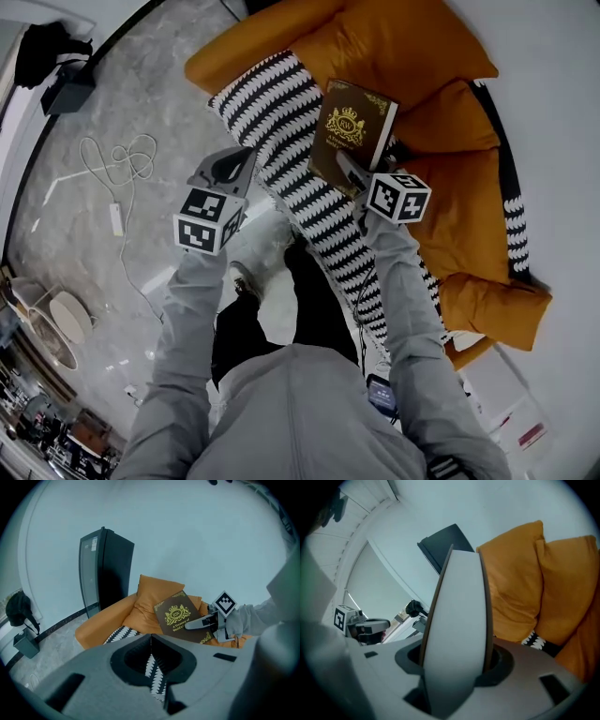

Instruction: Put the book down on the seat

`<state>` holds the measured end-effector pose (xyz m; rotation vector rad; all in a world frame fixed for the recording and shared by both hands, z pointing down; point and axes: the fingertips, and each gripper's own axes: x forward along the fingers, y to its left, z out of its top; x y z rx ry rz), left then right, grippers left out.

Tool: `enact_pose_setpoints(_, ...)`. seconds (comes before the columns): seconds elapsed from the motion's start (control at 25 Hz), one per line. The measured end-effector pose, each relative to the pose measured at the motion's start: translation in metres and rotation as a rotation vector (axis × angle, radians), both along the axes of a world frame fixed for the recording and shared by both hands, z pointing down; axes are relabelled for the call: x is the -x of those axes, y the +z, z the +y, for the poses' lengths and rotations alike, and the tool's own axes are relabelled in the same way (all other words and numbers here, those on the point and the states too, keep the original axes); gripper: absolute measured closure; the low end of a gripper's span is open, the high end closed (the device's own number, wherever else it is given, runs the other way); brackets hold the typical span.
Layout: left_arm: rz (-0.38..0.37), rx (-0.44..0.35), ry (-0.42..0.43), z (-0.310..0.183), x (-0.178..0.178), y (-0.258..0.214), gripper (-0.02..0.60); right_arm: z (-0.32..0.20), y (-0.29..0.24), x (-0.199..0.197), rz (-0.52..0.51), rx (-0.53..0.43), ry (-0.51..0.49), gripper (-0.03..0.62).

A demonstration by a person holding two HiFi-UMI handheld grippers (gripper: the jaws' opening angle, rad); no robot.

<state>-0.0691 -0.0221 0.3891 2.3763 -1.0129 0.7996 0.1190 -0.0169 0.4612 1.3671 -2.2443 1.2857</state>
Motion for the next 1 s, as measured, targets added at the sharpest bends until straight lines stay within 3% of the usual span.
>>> enact_pose_setpoints(0.28,0.015,0.053,-0.059,-0.013,0.038,0.067,0.557,-0.022,0.093,0.043,-0.009,0.111,-0.025,0.347)
enact_pose_setpoints(0.48,0.019,0.07,-0.077,-0.014,0.035,0.096,0.557,-0.027,0.137,0.047,-0.015,0.164,-0.051,0.347)
enact_pose_setpoints(1.0,0.029,0.098,-0.097,-0.008,0.017,0.113,0.557,-0.027,0.177,0.047,-0.073,0.256,-0.024,0.347)
